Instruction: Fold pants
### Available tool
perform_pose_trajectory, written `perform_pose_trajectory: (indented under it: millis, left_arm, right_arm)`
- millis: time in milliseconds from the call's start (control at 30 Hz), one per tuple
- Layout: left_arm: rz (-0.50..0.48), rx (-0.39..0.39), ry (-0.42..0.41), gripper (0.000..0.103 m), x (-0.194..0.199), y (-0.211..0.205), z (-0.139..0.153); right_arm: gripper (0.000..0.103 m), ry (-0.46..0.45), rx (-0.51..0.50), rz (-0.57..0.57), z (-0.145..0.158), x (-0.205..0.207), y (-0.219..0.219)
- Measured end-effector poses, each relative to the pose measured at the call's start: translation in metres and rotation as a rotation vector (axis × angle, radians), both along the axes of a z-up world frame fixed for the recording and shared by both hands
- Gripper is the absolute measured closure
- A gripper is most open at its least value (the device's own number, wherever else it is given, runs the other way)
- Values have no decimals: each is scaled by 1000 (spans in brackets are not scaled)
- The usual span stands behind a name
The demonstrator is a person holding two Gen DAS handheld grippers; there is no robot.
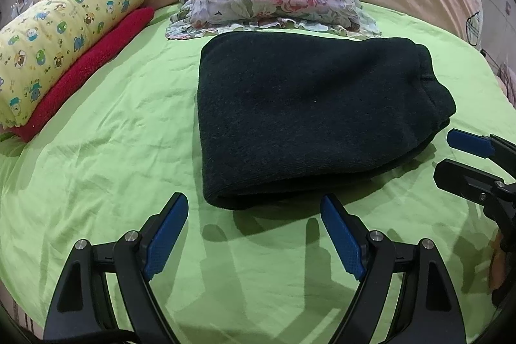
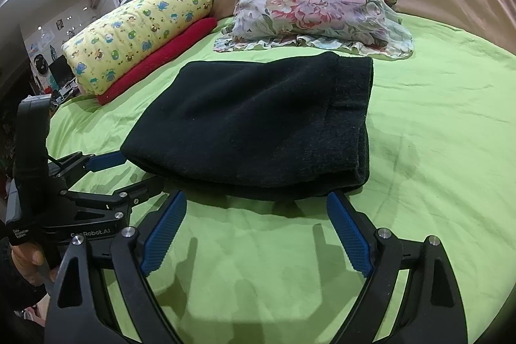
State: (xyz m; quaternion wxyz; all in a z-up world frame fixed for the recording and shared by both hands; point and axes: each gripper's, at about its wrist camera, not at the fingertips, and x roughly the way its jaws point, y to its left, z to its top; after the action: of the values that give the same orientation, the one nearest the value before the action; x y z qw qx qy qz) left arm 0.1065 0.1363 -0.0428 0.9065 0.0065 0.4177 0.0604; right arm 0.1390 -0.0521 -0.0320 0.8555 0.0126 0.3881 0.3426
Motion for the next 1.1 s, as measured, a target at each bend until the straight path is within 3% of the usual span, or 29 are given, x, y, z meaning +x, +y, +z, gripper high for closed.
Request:
perform_pose_trajectory:
  millis: [833,1000,1100]
  left_arm:
    - [-8,-14,1,18,3,2,5]
    - [3,-49,-47,19,3,6,11]
    - [9,-30,-62,19,3,3,13]
  right_arm:
    - [14,-14,6,-14,7,1,-2]
    - [14,-25,14,-37,11,6,-7]
    - [14,-14,13,-46,11,10,-8]
